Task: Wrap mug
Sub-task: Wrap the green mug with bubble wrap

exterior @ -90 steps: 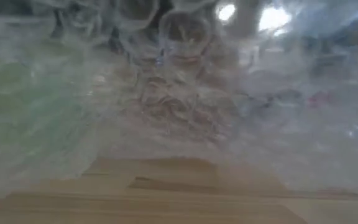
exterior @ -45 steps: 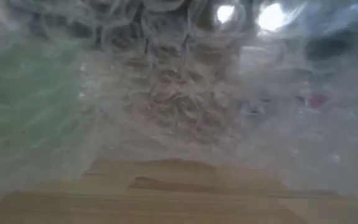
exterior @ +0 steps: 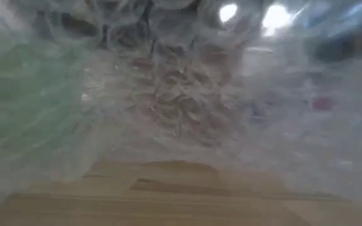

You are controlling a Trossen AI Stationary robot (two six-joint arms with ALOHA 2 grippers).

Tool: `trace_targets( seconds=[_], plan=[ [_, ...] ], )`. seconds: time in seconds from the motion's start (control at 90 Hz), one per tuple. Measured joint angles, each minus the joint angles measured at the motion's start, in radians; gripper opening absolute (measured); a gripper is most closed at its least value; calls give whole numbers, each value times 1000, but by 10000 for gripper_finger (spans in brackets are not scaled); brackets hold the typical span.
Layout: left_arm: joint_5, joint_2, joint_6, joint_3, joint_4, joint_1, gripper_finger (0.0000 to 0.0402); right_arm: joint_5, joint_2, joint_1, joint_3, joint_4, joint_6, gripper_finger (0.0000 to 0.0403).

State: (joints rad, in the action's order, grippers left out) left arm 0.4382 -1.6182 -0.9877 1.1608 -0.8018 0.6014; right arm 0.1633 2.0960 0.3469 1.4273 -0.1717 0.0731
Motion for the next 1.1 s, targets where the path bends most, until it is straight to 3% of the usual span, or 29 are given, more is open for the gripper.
trace_targets(
  seconds=[0.4, 0.733, 0.833, 1.1],
  plan=[
    [-28, -2, -46, -120, 95, 6, 170, 1, 0, 0, 0, 4, 0, 175],
    [-32, -2, -35, -126, 109, 0, 170, 4, -34, 33, 1, -71, -1, 175],
    [-36, -2, -34, -126, 109, 0, 170, 33, 7, 34, 4, -183, -2, 175],
    [-59, 2, -40, -123, 105, 0, 170, 47, 109, 25, 3, -251, 9, 175]
  ],
)
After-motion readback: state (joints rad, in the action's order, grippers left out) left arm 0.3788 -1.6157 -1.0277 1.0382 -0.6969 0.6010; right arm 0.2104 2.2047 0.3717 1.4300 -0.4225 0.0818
